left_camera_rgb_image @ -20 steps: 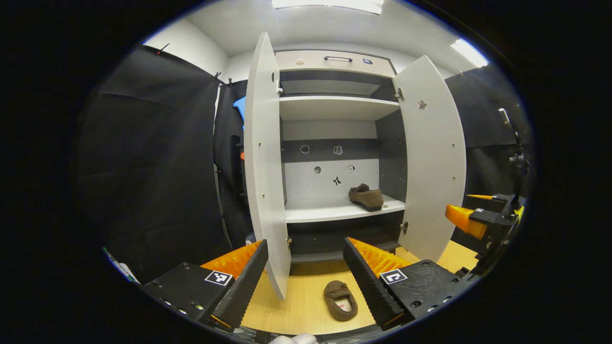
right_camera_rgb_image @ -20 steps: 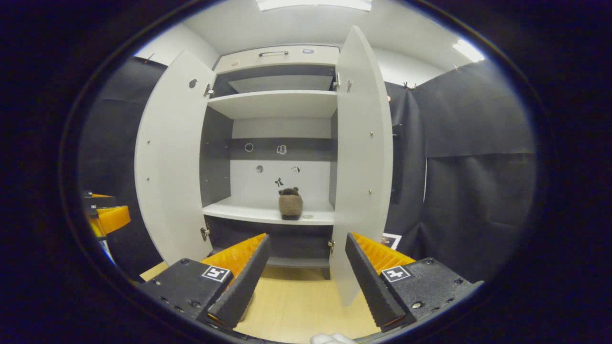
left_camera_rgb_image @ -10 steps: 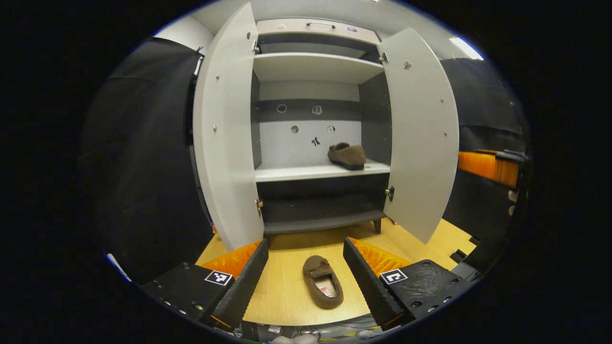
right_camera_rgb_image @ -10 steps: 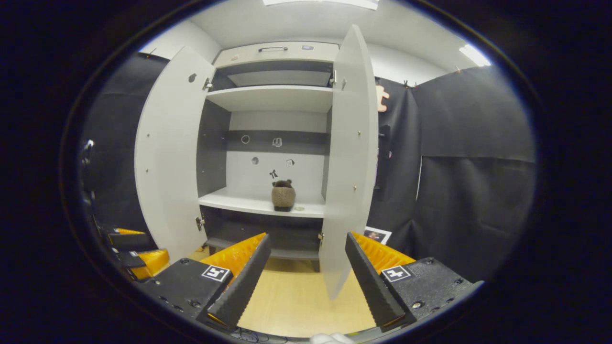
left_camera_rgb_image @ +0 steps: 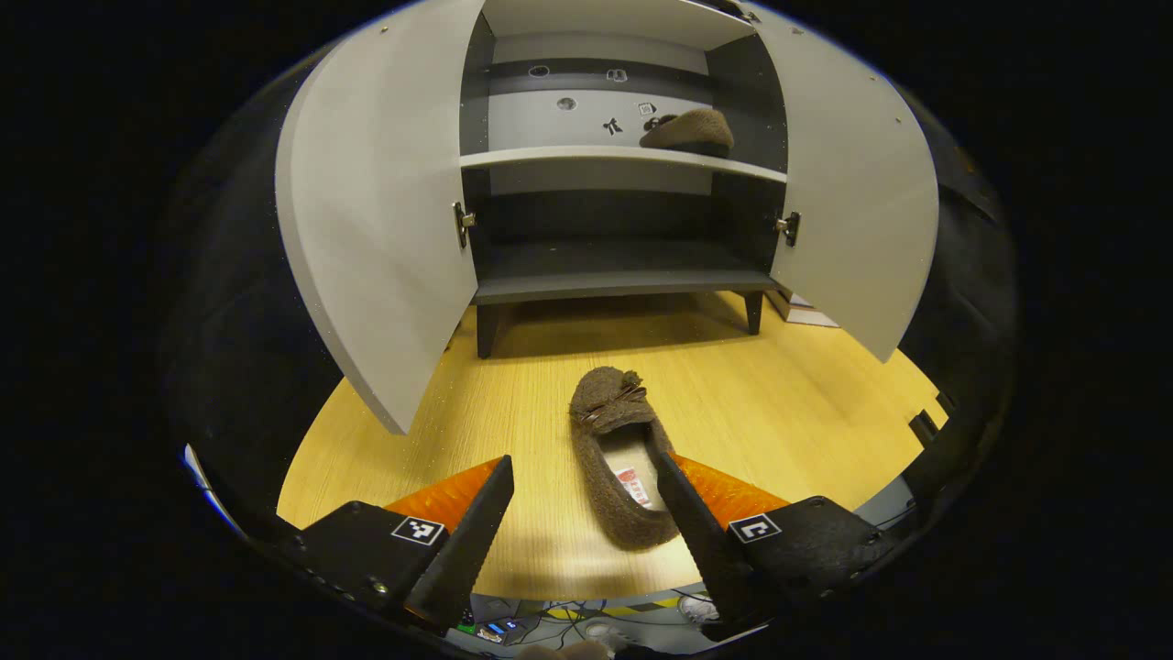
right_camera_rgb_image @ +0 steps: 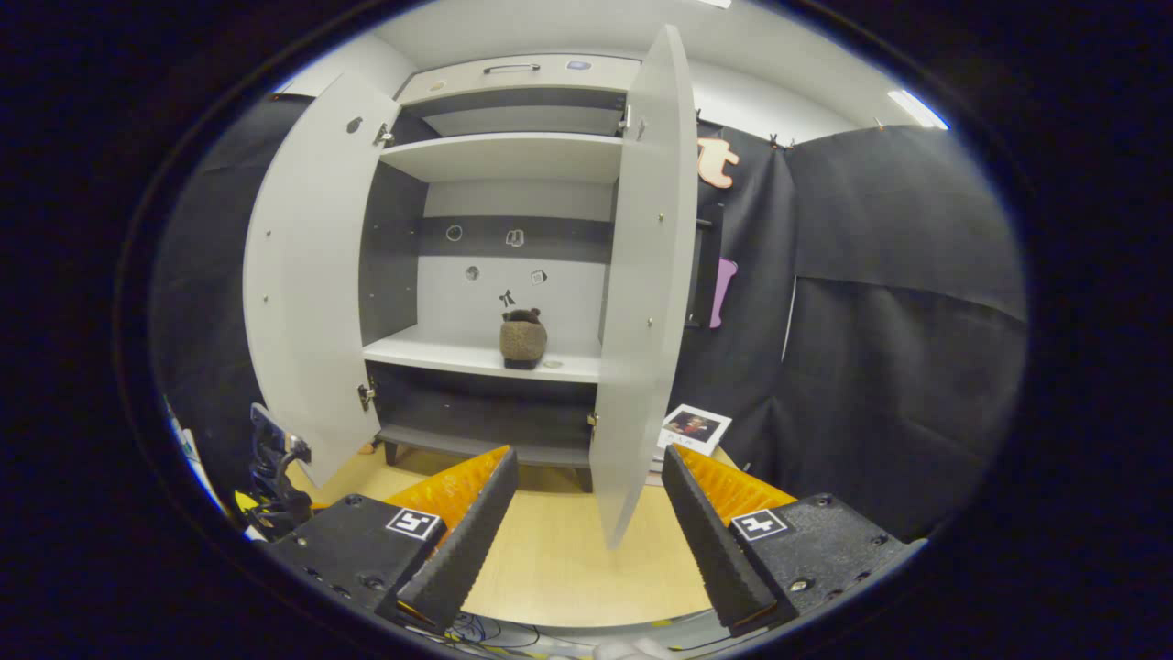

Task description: Grab one shoe with the right hand and put it into the shoe cabinet, grab the other shoe with the left hand and put it into the shoe cabinet; then close the right door with the right hand and the left door with the left hand.

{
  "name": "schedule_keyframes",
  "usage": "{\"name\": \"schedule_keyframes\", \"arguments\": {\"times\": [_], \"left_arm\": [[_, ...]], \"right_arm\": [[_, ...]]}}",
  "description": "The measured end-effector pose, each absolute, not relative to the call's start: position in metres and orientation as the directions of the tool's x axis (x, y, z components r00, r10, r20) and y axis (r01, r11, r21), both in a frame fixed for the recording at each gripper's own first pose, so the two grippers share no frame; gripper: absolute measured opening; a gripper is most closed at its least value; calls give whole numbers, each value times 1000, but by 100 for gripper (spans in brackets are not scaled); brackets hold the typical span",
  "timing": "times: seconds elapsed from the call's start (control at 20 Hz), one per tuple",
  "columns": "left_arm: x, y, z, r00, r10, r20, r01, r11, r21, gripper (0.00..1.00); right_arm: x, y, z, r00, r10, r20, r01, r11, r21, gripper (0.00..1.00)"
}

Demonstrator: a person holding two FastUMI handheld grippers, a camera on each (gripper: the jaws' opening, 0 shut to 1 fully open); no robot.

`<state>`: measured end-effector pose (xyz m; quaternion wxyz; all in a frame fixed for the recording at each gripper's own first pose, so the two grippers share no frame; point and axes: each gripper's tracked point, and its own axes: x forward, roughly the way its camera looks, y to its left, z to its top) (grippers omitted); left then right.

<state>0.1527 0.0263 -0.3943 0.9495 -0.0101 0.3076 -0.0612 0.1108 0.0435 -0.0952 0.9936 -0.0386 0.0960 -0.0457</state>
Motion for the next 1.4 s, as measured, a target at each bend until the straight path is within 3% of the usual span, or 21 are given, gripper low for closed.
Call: {"name": "schedule_keyframes", "arguments": {"times": [0.3, 0.75, 0.85, 0.9, 0.95, 1.0, 1.1, 1.2, 1.4], "left_arm": [[197, 36, -460, 763, -87, -640, 94, 995, -24, 97], [263, 31, -495, 778, -87, -623, 86, 996, -31, 97], [269, 23, -494, 782, -105, -614, 107, 994, -34, 84], [271, 17, -495, 777, -125, -618, 125, 991, -43, 68], [272, 8, -498, 762, -154, -629, 144, 987, -67, 60], [273, 9, -496, 767, -132, -628, 133, 990, -46, 38], [271, 21, -494, 755, -78, -651, 112, 994, 11, 7], [272, 18, -492, 745, -88, -661, 120, 993, 3, 0], [274, 19, -448, 772, -77, -631, 91, 996, -11, 0]], "right_arm": [[104, 28, -97, 965, -152, -214, 134, 986, -98, 100], [101, 26, -99, 953, -200, -227, 177, 977, -118, 100], [101, 28, -99, 952, -201, -229, 178, 977, -118, 100], [101, 29, -99, 953, -200, -229, 177, 977, -119, 100], [101, 29, -99, 953, -199, -231, 175, 977, -121, 100], [101, 30, -98, 953, -198, -229, 174, 977, -123, 100], [101, 32, -95, 956, -193, -220, 170, 978, -120, 100], [102, 34, -92, 959, -184, -214, 163, 980, -113, 100], [107, 39, -84, 968, -158, -194, 141, 985, -97, 100]]}}
